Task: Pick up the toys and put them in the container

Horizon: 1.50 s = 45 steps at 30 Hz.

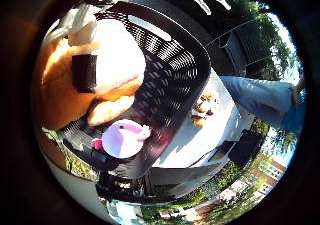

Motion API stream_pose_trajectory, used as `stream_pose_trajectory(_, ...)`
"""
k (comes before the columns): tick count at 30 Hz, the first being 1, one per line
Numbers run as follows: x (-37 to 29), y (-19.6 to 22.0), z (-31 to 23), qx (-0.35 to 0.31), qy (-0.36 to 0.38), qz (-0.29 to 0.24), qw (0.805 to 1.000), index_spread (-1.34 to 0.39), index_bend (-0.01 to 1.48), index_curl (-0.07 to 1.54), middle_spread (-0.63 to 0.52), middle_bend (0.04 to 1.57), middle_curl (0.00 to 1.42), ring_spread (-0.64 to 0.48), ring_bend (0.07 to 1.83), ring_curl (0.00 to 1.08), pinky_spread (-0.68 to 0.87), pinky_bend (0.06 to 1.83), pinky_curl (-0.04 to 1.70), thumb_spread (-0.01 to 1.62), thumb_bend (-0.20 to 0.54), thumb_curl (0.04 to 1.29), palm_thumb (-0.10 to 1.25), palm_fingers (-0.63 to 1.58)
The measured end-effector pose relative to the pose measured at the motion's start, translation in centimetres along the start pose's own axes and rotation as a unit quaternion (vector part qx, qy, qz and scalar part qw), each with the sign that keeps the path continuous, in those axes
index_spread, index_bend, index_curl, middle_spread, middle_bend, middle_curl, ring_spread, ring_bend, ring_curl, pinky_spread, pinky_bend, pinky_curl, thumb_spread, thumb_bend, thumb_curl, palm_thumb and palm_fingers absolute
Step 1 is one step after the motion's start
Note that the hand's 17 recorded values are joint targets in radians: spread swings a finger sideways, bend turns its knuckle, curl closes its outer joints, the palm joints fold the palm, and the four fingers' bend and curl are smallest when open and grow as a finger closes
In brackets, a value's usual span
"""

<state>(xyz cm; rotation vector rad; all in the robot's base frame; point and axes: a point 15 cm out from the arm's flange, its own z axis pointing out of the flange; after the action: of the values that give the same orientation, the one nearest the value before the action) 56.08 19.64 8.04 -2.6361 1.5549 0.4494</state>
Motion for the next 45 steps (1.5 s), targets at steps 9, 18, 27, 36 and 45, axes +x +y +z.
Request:
stream_pose_trajectory(9,-0.3,1.3,-1.2,-0.017,-0.010,-0.033,0.999,-0.65,0.11,0.82,0.01,0.33,0.46,0.21,0.72,0.41,0.39,0.96,0.61,1.13,-0.031,0.54,0.70,-0.14)
stream_pose_trajectory(18,8.9,5.0,-10.8,0.045,-0.005,0.017,0.999,-0.44,0.14,0.57,0.03,0.22,0.40,0.23,0.60,0.34,0.44,0.81,0.49,1.12,-0.031,0.50,0.69,0.01)
stream_pose_trajectory(27,23.9,9.3,-10.2,0.052,0.097,0.057,0.992,-0.33,0.16,0.43,0.03,0.20,0.38,0.23,0.54,0.31,0.42,0.65,0.40,1.11,-0.036,0.46,0.67,0.05)
stream_pose_trajectory(36,32.3,9.9,-2.5,0.015,0.191,0.018,0.981,-0.27,0.16,0.36,0.03,0.19,0.36,0.22,0.47,0.30,0.40,0.57,0.34,1.11,-0.042,0.39,0.57,0.09)
stream_pose_trajectory(45,32.9,7.9,5.8,-0.030,0.248,-0.051,0.967,-0.19,0.15,0.31,0.01,0.19,0.36,0.24,0.46,0.30,0.40,0.54,0.31,1.07,-0.043,0.33,0.50,0.16)
